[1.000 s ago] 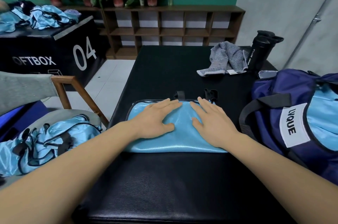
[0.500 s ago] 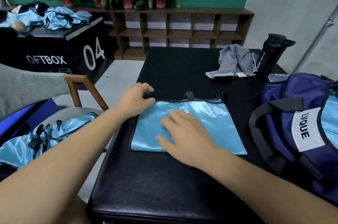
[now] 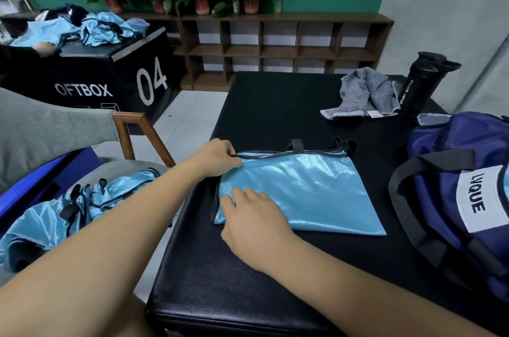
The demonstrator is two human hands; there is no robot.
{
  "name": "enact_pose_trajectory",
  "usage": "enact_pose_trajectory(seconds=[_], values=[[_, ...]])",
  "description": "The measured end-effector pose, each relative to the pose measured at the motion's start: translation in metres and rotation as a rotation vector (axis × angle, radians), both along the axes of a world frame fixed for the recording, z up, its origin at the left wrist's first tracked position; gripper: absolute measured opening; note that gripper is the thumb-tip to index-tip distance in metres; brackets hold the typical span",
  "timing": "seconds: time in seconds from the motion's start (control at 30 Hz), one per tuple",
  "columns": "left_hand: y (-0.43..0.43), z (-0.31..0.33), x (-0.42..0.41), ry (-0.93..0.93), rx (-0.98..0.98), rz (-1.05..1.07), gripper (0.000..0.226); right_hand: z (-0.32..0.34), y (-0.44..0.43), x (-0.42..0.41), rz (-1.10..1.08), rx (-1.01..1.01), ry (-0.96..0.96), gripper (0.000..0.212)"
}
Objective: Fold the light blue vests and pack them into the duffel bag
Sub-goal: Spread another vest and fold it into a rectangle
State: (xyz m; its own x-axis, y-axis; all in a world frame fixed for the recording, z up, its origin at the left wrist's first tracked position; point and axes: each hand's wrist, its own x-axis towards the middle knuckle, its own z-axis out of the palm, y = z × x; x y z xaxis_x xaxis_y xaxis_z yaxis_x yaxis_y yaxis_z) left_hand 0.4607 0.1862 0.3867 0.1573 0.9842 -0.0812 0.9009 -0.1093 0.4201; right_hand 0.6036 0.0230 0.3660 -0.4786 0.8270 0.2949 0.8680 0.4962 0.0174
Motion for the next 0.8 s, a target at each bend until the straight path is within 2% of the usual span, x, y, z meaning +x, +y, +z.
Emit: enact_pose_trajectory(seconds=[0.17,0.3,0.37,0.43,0.53,0.6,0.7,0.8], values=[[-0.009,0.008,0.006,0.044,-0.001,-0.025,0.020,-0.005,0.002,-0.004,-0.035,-0.013,-0.053,0.040],[-0.018,0.023,0.000,-0.019,-0.021,0.052,0.021,0.003,-0.006,-0.008,-0.016,-0.025,0.114,0.033],[-0.024,0.035,-0.005,-0.141,-0.053,0.114,0.019,0.011,-0.009,-0.006,-0.012,-0.074,0.281,0.020],[-0.032,0.049,-0.007,-0.289,-0.081,0.157,0.012,0.020,-0.012,-0.002,-0.041,-0.235,0.454,0.017],[-0.041,0.063,-0.007,-0.496,-0.147,0.175,0.019,0.036,-0.018,0.009,-0.067,-0.315,0.646,0.054],[-0.044,0.064,-0.001,-0.698,-0.238,0.161,0.029,0.044,-0.021,0.020,-0.079,-0.380,0.755,0.068],[-0.042,0.057,0.013,-0.862,-0.304,0.109,0.037,0.052,-0.027,0.043,-0.126,-0.420,0.826,0.076],[-0.045,0.058,0.038,-0.951,-0.292,0.062,0.024,0.053,-0.033,0.065,-0.147,-0.427,0.834,0.073]])
